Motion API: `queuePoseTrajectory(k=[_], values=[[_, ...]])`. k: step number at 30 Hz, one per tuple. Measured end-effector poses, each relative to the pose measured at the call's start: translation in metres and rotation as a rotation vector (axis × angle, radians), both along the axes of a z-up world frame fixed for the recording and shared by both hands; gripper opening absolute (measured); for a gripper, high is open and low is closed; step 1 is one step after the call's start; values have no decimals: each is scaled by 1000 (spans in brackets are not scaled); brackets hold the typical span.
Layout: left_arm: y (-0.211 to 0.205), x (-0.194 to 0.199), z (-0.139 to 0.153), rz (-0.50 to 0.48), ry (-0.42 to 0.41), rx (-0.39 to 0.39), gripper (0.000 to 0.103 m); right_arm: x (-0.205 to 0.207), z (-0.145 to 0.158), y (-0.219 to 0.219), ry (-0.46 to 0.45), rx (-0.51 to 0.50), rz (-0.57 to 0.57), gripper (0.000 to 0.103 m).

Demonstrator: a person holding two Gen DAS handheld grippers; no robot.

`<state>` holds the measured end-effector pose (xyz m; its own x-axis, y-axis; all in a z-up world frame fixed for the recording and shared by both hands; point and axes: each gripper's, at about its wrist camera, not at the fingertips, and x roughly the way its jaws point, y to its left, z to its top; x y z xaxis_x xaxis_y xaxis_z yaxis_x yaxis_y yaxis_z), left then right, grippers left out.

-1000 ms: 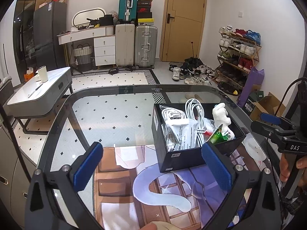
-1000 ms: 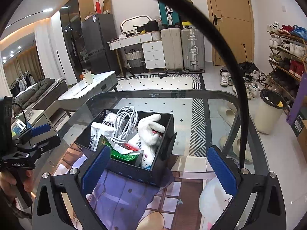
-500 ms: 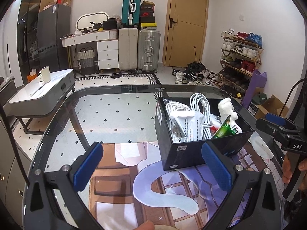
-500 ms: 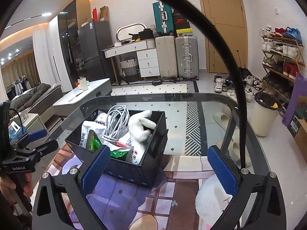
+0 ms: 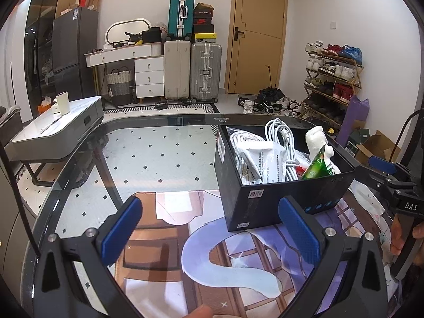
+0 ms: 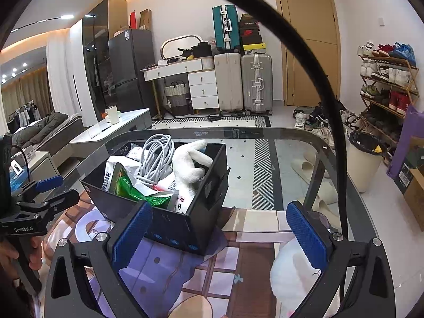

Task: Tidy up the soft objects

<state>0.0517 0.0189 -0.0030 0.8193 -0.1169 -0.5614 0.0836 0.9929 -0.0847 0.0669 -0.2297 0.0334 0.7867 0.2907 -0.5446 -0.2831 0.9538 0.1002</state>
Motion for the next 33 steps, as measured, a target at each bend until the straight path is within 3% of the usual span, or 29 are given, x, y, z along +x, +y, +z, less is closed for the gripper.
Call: queuePoseTrajectory(k=[33], values=[[-10,-9,8,14,-68,40,103,-1,-5,-1,3,-4,-3,102]])
